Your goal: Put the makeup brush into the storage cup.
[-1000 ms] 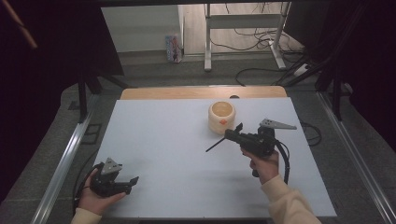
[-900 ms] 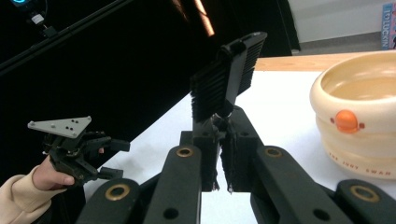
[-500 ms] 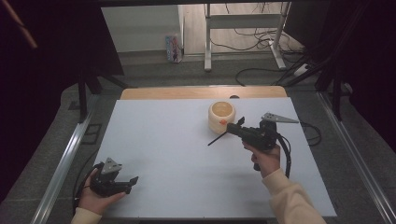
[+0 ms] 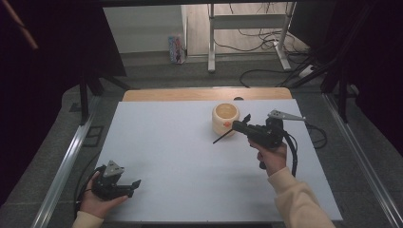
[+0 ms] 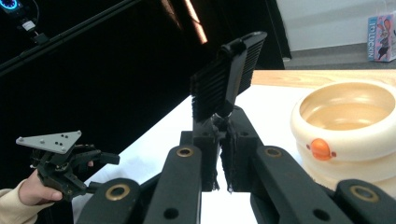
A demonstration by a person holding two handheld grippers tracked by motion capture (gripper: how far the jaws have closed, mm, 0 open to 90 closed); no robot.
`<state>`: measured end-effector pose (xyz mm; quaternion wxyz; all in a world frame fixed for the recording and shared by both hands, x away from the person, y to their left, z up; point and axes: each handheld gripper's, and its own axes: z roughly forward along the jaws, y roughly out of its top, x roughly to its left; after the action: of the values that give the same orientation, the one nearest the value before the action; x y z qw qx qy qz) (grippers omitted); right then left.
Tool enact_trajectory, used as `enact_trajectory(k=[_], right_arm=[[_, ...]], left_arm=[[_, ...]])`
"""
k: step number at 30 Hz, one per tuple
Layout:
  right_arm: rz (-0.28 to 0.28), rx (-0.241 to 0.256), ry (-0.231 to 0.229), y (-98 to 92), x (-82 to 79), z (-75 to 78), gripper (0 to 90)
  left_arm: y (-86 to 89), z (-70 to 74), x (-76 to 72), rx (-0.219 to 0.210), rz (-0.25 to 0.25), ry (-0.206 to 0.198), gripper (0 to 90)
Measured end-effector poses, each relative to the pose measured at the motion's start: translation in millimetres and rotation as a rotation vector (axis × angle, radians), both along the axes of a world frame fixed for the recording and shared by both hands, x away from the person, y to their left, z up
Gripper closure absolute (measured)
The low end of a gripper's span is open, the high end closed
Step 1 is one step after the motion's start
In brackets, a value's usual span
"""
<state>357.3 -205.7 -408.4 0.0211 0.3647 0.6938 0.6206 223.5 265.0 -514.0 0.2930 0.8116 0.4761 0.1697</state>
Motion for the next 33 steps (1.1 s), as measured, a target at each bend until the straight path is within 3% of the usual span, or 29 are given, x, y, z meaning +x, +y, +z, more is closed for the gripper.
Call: enact_trajectory(k=[33], right_arm=[[-0.091,-0.042,-0.033,-11.4,47.1,29.3,84.9]], left_arm=[[0.1,-0.6,0.7,0.004,-0.009,0.003,19.9]])
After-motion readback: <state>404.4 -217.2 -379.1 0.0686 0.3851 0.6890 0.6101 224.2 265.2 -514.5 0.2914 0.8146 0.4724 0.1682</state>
